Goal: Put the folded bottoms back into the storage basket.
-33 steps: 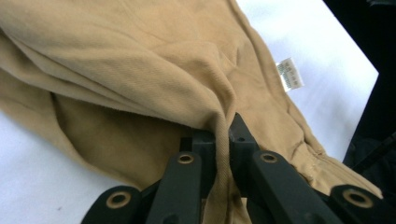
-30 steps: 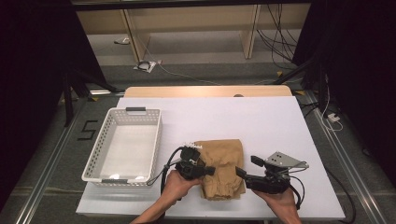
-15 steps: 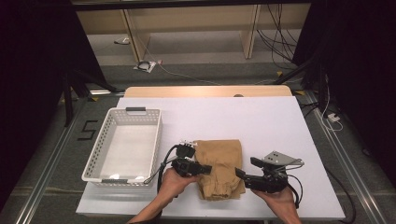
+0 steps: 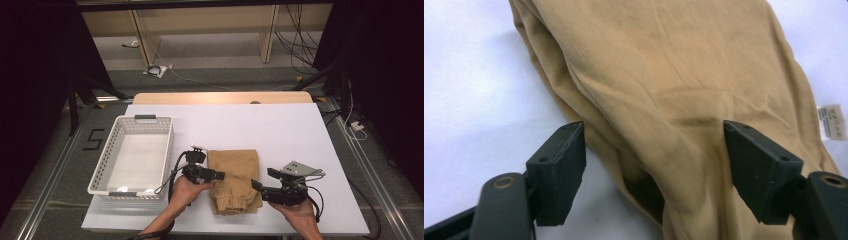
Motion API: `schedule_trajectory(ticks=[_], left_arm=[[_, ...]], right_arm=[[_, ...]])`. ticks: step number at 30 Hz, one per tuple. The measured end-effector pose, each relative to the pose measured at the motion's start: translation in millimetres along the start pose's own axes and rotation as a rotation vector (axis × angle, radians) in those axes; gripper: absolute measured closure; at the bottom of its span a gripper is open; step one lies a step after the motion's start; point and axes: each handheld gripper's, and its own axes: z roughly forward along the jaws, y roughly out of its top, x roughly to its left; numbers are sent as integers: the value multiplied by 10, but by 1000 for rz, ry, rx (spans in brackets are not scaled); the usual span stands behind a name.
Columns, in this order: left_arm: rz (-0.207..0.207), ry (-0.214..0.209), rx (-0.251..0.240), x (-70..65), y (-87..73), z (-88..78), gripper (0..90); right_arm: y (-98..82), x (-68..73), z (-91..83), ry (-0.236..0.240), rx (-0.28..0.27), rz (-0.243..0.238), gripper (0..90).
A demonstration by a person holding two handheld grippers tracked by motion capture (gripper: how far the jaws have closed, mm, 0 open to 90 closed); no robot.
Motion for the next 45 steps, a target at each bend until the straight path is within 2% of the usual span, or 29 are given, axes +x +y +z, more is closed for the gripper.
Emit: schedule_trajectory(ticks=[6,10,13,15,18,21,24,28,32,39,45], left_arm=[[-6,-2,17,-46,36,41,267],[5,-3,26,-98,42,70,292],[33,4,43,-133,63,86,306],[19,-21,40,-141,76,104,359],[39,-33,46,-184,82,147,440],[76,-10,58,-249,91,190,512],[111,13,75,-259,108,201,612],[109,11,80,-222,117,196,729],[125,-1,78,-219,113,188,816],[178,-19,60,-256,125,117,851],[212,-54,33,-358,169,-10,853]], right_arm=[[5,-1,-2,4,0,-1,272],[8,3,-6,5,-5,0,273],[11,1,-1,4,-1,0,274],[13,6,4,6,-4,-1,274],[16,12,1,8,-4,-2,275],[17,3,-5,6,-7,0,275],[20,-1,-21,7,-9,3,277],[22,-5,-24,6,-7,3,278],[19,-17,5,5,3,13,283],[16,-32,16,-6,10,13,285],[11,-54,27,-18,23,24,285]])
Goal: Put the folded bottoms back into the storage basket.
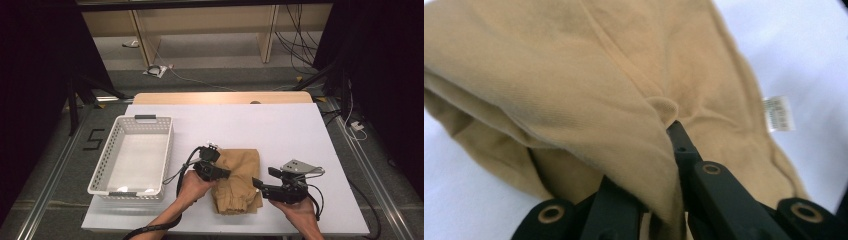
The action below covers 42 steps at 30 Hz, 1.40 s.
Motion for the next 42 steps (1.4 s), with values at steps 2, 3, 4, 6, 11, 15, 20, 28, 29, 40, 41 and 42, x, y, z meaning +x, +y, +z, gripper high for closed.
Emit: schedule_trajectory(ticks=[2,3,4,6,11,15,20,28,29,40,41,42], left_arm=[[9,-1,-4,-27,18,-26,853],[16,0,-3,-37,23,-32,853],[21,-1,-3,-43,24,-30,853],[17,-6,-7,-46,16,-27,853],[21,-10,-7,-37,-4,-39,853],[19,-14,-6,-29,-7,-41,853],[21,-13,-8,-31,-4,-45,853],[21,-11,-8,-20,-8,-38,853],[21,-11,-8,-19,-8,-38,853],[16,-8,-7,9,-16,-44,853],[15,-7,-7,14,-17,-46,852],[16,-6,-5,22,-18,-47,853]], right_arm=[[-4,-11,4,-6,5,2,286],[-5,-16,14,-10,12,7,286],[-5,-24,27,-16,23,12,286],[-4,-43,67,-27,47,29,286],[24,-171,246,-48,112,98,283],[28,-262,384,-44,175,164,282],[35,-294,511,-42,232,190,282],[33,-308,627,-21,270,219,283],[33,-301,643,-15,277,224,284],[30,-247,754,34,298,275,319],[28,-251,754,41,299,279,334],[27,-252,754,45,301,284,347]])
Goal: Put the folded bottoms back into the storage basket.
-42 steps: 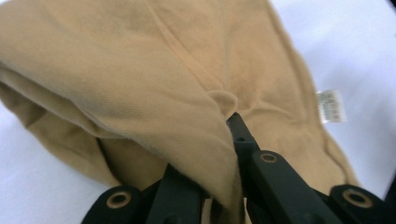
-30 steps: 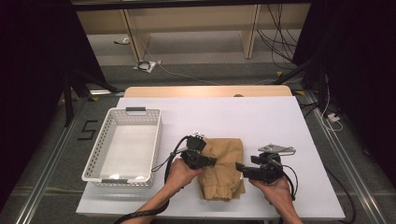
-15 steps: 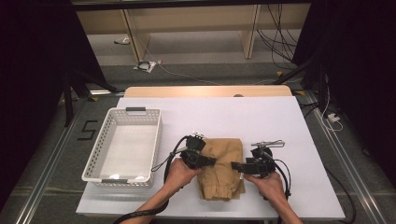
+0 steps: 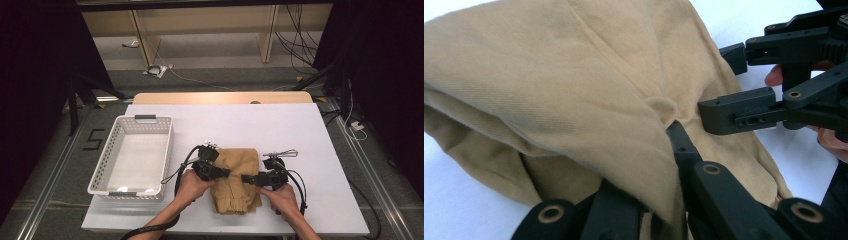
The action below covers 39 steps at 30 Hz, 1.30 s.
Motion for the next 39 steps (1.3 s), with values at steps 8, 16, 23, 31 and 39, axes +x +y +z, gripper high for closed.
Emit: schedule_trajectory(ticks=[8,16,23,31,39], left_arm=[[-3,6,9,20,-14,23,853],[-3,1,13,32,-26,36,852],[-7,-9,-1,32,-28,-1,853],[-11,-35,-63,17,-18,-208,852],[3,-53,-135,-9,37,-495,852]], right_arm=[[1,25,32,39,16,30,453],[-13,38,73,36,33,21,716],[-11,47,59,63,20,-2,806],[45,160,-108,89,-53,-36,813],[151,322,-314,122,-136,-71,814]])
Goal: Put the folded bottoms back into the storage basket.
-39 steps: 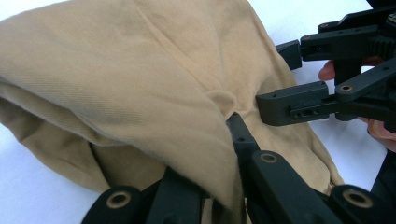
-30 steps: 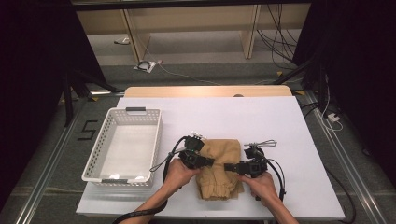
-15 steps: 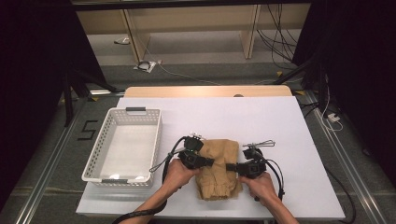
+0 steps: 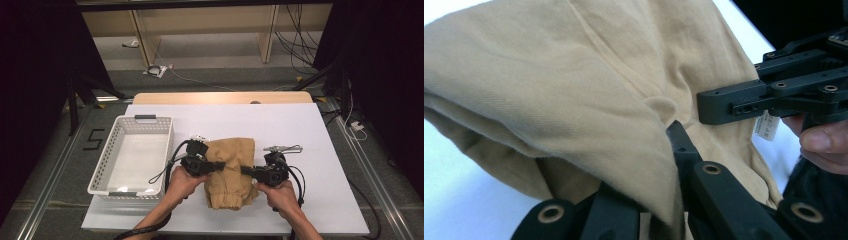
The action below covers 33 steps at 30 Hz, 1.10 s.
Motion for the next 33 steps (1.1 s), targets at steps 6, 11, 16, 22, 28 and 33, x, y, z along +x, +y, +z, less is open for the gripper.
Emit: schedule_trajectory(ticks=[6,11,16,22,28,33], left_arm=[[13,13,-33,-1,93,-206,851],[24,27,-63,7,164,-384,851],[33,53,-76,34,223,-545,851],[38,80,-89,71,277,-721,851],[50,105,-97,96,320,-876,851],[52,124,-106,118,347,-980,851]], right_arm=[[134,138,-44,17,-39,-24,815],[267,265,-53,21,-65,-61,814],[395,387,-21,25,-80,-81,814],[524,514,50,32,-94,-107,814],[632,638,101,39,-103,-127,814],[706,710,150,44,-110,-137,813]])
